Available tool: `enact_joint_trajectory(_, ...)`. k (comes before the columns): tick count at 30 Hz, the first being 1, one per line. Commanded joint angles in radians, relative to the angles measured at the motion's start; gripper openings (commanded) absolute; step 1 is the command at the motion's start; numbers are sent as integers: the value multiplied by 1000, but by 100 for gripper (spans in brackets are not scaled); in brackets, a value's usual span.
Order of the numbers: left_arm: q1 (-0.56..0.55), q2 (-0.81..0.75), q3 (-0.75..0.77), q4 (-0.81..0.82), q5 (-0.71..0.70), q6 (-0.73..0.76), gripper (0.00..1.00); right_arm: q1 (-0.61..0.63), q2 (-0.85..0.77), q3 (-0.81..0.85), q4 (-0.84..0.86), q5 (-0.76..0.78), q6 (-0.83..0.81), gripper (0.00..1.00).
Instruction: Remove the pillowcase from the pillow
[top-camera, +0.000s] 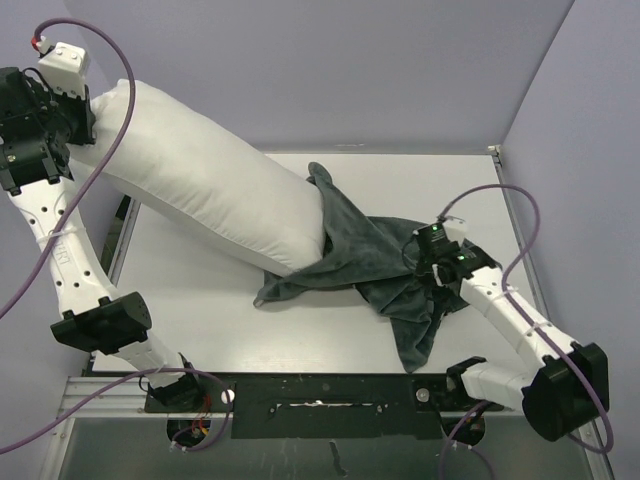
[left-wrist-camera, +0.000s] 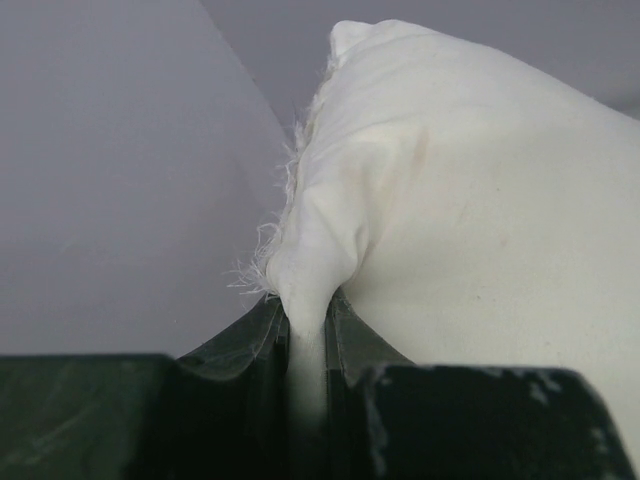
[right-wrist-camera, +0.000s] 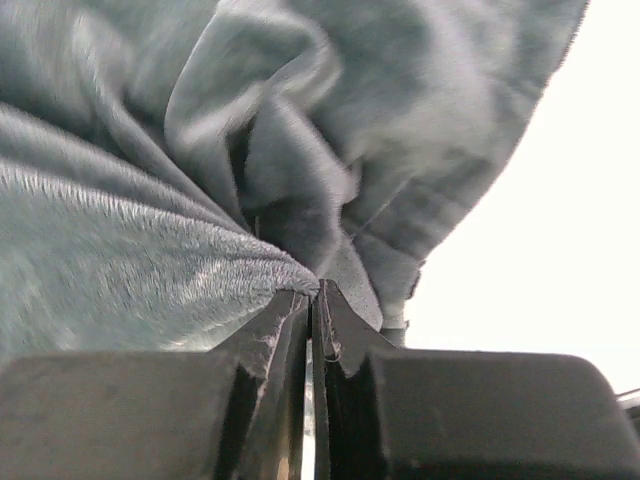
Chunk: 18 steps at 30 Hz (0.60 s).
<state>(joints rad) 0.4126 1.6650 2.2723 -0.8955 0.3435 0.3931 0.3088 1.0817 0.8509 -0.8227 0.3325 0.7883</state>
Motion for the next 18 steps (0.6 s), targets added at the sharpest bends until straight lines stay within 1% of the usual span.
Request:
enact_joint_trajectory(1,23,-7,36,244,-51,9,0,-211,-99,7,-106,-18,21,0)
enact_joint_trajectory(6,19,4,52,234,-35,-3,0,-526,-143,66,-97,-152,-52,0)
enact_joint_trajectory(7,15,4,56,226,-28,-6,0,-559,-139,94,-99,-164,-49,0)
enact_joint_trajectory(10,-20,-7,47,209,-21,-11,0,-568,-93,153,-84,-213,-31,0)
enact_joint_trajectory(14,-79,-42,-15,233,-48,2,0,-583,-64,216,-74,-200,6,0)
enact_joint_trajectory(18,-123,-59,-47,255,-77,18,0,-647,-41,311,-112,-153,28,0)
